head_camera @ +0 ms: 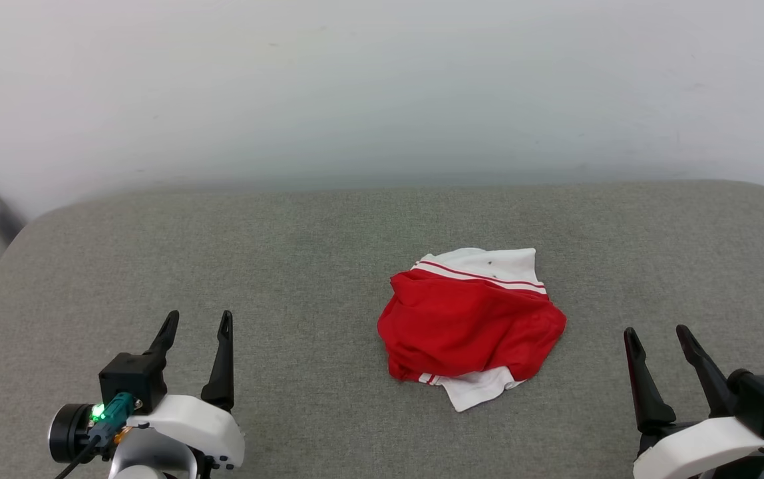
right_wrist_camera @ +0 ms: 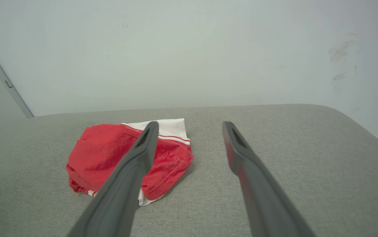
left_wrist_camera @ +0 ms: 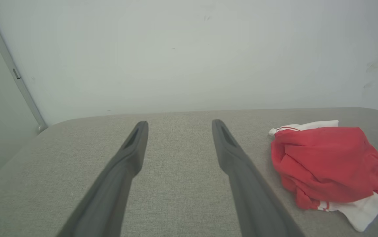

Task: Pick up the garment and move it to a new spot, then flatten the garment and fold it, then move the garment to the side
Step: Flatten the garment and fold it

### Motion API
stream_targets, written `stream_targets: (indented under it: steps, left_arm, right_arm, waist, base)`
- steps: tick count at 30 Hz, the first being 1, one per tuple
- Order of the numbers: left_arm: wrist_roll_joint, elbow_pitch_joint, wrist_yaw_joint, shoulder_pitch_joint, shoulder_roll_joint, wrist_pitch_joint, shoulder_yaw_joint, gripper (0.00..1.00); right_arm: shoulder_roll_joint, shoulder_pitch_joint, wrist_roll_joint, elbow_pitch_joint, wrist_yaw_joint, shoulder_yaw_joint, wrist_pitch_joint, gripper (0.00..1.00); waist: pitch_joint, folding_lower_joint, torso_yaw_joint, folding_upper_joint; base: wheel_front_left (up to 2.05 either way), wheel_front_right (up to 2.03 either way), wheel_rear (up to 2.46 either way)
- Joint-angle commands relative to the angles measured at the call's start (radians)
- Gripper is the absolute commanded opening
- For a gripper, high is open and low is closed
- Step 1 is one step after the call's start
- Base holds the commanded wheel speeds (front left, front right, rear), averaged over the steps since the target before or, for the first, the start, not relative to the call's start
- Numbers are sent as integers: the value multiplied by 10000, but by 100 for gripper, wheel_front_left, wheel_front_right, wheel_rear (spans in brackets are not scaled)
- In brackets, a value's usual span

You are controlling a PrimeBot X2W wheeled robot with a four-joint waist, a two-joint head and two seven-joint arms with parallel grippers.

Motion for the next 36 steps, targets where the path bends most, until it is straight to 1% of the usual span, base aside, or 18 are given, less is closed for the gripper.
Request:
stream_targets:
  steps: [1,6,10,12,15,20,27,29,32,36]
  left_arm:
    - [-42,5,52,137,38,-8,18,100]
    - [-98,23,44,90,64,38,14,100]
    - [-191,-16,-48,-200,1,-8,4,100]
    - [-207,-62,-172,-481,-52,9,-87,100]
    - [-212,5,-505,-1181,-188,110,-330,100]
    - [-170,360,-1197,-2855,-666,482,-1005,100]
    - [-367,1684,-2285,-5258,-1443,1123,-1765,100]
    - [-532,2158,-2583,-5809,-1606,1435,-1941,100]
    - [-855,2865,-2882,-6515,-1727,2136,-2275,100]
    - [-1372,3639,-3088,-7181,-1780,3511,-3165,100]
  right_arm:
    - [10,-7,51,8,-3,14,-6,100]
    - [10,-110,26,31,-5,18,-55,100]
    - [10,-214,10,52,-3,55,-55,100]
    - [10,-280,-5,49,-5,71,-43,100]
    - [10,-375,-39,67,-3,70,-43,100]
    - [10,-519,-138,5,-5,157,32,100]
    - [10,-887,-167,-63,-5,196,-1,100]
    - [10,-977,-147,6,-3,220,-46,100]
    - [12,-1112,-114,79,-3,236,-109,100]
    - [10,-1261,-185,198,-3,206,-188,100]
  waist:
    - [3,0,-4,0]
    - [11,0,0,0]
    - [59,0,9,0]
    - [123,0,-3,0]
    - [242,0,-56,0]
    - [539,0,-334,0]
    - [1369,0,-921,0]
    - [1544,0,-1095,0]
    - [1795,0,-1309,0]
    - [2005,0,-1492,0]
  base:
    - [0,0,0]
    - [0,0,0]
    - [0,0,0]
    - [0,0,0]
    - [0,0,0]
    - [0,0,0]
    - [0,0,0]
    - [0,0,0]
    - [0,0,0]
    - [0,0,0]
